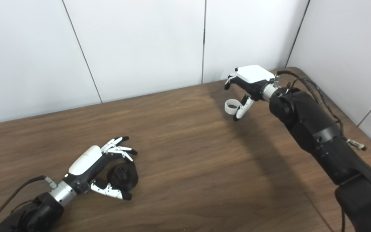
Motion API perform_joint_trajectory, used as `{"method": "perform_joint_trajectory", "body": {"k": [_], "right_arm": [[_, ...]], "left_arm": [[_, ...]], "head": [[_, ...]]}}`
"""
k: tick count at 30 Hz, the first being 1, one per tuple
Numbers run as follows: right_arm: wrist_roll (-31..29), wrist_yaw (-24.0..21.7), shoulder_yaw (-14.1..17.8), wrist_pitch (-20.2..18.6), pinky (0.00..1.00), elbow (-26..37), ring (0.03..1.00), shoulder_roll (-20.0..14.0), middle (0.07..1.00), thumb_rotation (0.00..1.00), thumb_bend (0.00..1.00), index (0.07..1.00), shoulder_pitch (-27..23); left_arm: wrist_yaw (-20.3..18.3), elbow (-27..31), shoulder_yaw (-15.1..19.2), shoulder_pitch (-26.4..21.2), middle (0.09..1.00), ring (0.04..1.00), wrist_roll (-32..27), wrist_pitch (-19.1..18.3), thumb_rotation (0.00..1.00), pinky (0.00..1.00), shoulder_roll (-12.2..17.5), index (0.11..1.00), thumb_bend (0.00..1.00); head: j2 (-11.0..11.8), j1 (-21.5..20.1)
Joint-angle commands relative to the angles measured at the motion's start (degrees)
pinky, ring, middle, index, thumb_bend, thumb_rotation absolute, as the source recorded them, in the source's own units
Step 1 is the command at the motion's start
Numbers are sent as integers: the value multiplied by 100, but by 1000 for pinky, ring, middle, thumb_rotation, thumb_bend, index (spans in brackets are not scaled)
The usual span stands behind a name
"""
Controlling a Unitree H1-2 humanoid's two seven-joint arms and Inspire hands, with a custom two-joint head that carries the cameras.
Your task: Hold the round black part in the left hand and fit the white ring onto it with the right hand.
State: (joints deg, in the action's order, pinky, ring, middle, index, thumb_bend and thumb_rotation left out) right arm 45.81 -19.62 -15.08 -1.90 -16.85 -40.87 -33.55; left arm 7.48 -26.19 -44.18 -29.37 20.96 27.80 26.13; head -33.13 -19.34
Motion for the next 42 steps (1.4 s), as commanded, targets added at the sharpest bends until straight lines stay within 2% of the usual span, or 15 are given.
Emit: {"method": "perform_joint_trajectory", "body": {"k": [1, 5, 9, 15, 30, 42], "right_arm": [[18, -39, 35, 8, 1000, 51, 1000, -220, 926, 295, 997, 743, -326], [-19, -221, 21, 25, 1000, 71, 1000, -268, 925, 292, 998, 731, -357], [-1, -514, 7, -116, 1000, 146, 1000, -284, 930, 276, 993, 725, -387], [23, -651, -16, -167, 1000, 131, 1000, -272, 920, 269, 1000, 710, -401], [96, -504, -87, 56, 999, -95, 1000, -297, 918, 265, 933, 710, -451], [120, -213, -115, 245, 989, -211, 1000, -276, 909, 272, 881, 707, -411]], "left_arm": [[-339, -83, -138, 303, 770, 982, 195, -89, 60, 1000, 198, 480, 524], [-440, -3, -19, 367, 769, 980, 197, -90, 60, 1000, 175, 480, 524], [-544, 39, 79, 412, 771, 982, 237, -89, 60, 1000, 160, 480, 524], [-594, 67, 165, 452, 768, 980, 242, -90, 61, 1000, 141, 480, 524], [-612, 183, 208, 534, 766, 982, 269, -90, 59, 1000, 143, 480, 524], [-734, 247, 351, 605, 765, 978, 292, -89, 60, 1000, 136, 480, 524]], "head": [[-13, 2], [-38, 2], [-64, 15], [-65, 20], [-75, 30], [-74, 56]]}}
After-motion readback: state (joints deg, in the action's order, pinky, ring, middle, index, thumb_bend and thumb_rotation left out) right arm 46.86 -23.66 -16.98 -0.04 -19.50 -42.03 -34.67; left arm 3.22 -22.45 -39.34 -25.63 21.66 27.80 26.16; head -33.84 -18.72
